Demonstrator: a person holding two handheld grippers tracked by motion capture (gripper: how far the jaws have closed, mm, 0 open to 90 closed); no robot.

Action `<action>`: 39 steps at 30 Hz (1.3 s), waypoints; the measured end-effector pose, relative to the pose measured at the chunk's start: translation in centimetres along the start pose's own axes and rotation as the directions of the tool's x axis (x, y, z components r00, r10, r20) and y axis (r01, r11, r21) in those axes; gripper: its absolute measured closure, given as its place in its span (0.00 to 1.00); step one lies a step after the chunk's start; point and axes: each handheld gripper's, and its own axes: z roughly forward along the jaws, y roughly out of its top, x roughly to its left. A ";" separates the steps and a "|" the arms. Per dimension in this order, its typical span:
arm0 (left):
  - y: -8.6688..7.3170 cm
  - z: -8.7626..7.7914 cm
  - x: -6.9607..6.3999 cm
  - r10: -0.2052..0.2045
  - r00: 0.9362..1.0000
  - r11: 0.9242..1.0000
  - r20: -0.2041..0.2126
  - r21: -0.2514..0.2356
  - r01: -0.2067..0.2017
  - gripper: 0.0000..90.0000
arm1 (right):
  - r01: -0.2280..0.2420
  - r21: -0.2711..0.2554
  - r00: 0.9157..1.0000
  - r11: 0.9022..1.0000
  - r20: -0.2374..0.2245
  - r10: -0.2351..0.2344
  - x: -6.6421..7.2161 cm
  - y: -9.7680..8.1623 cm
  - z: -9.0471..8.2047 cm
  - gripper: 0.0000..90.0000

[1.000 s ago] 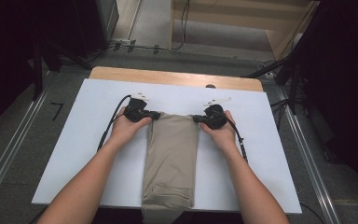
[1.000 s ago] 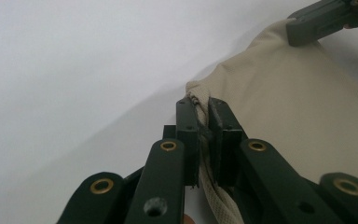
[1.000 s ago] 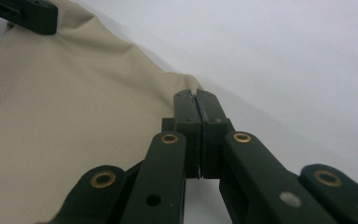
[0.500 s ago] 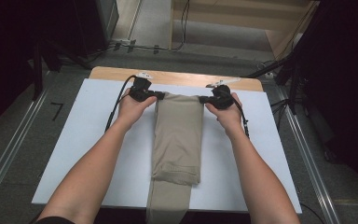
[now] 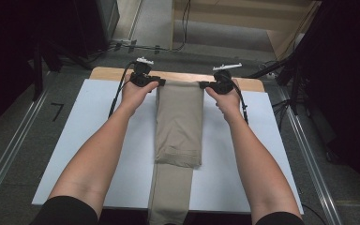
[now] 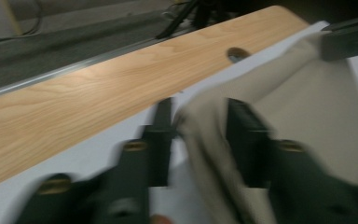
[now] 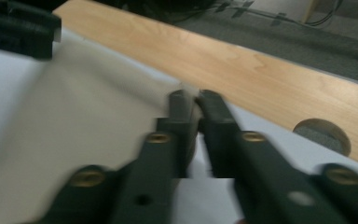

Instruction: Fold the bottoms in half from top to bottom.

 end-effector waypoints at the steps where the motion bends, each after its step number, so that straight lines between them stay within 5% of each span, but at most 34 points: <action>1: 0.1 -0.1 0.1 -0.034 0.999 0.999 0.020 -0.019 0.035 0.51 | -0.026 0.010 1.000 1.000 -0.002 0.026 -0.1 0.1 0.2 0.60; 3: 0.1 -0.6 0.1 -0.058 0.996 0.997 0.062 -0.043 0.060 0.36 | -0.046 0.038 0.999 0.998 -0.009 0.046 -0.1 0.0 0.3 0.46; 5: -0.1 -1.0 -0.3 -0.028 0.996 0.998 0.085 -0.056 0.032 0.30 | -0.050 0.050 0.998 0.997 -0.024 0.052 -0.1 -0.5 0.1 0.42; 9: -1.0 -1.8 -0.9 -0.018 0.983 0.997 0.184 -0.065 0.031 0.15 | -0.031 0.045 0.998 0.998 -0.059 0.034 0.1 -1.8 -0.8 0.33; 14: -2.7 -3.1 -2.1 0.004 0.974 0.996 0.225 -0.084 0.015 0.15 | 0.002 0.039 0.997 0.999 -0.074 0.001 1.1 -3.9 -2.3 0.26; 18: -4.3 -4.1 -3.9 0.058 0.971 0.996 0.231 -0.077 -0.041 0.14 | 0.027 0.005 0.994 1.000 -0.109 -0.026 2.7 -5.4 -4.2 0.22; 22: -5.5 -5.2 -5.8 0.084 0.958 0.994 0.276 -0.086 -0.062 0.12 | 0.057 -0.005 0.988 0.998 -0.141 -0.057 4.4 -6.7 -5.6 0.18; 27: -7.2 -6.6 -8.1 0.117 0.943 0.992 0.311 -0.083 -0.096 0.11 | 0.090 -0.016 0.974 0.996 -0.206 -0.092 6.5 -8.4 -7.2 0.09; 28: -7.6 -6.8 -8.4 0.128 0.944 0.991 0.305 -0.072 -0.112 0.07 | 0.098 -0.016 0.972 0.995 -0.212 -0.100 6.9 -8.8 -7.4 0.06; 30: -8.4 -7.1 -9.1 0.124 0.934 0.992 0.335 -0.062 -0.110 0.00 | 0.103 -0.011 0.967 0.995 -0.232 -0.103 7.4 -9.6 -7.8 0.01; 39: -13.4 -8.3 -12.7 0.165 0.920 0.986 0.356 -0.027 -0.167 0.00 | 0.132 -0.021 0.949 0.991 -0.286 -0.132 10.4 -13.5 -9.7 0.00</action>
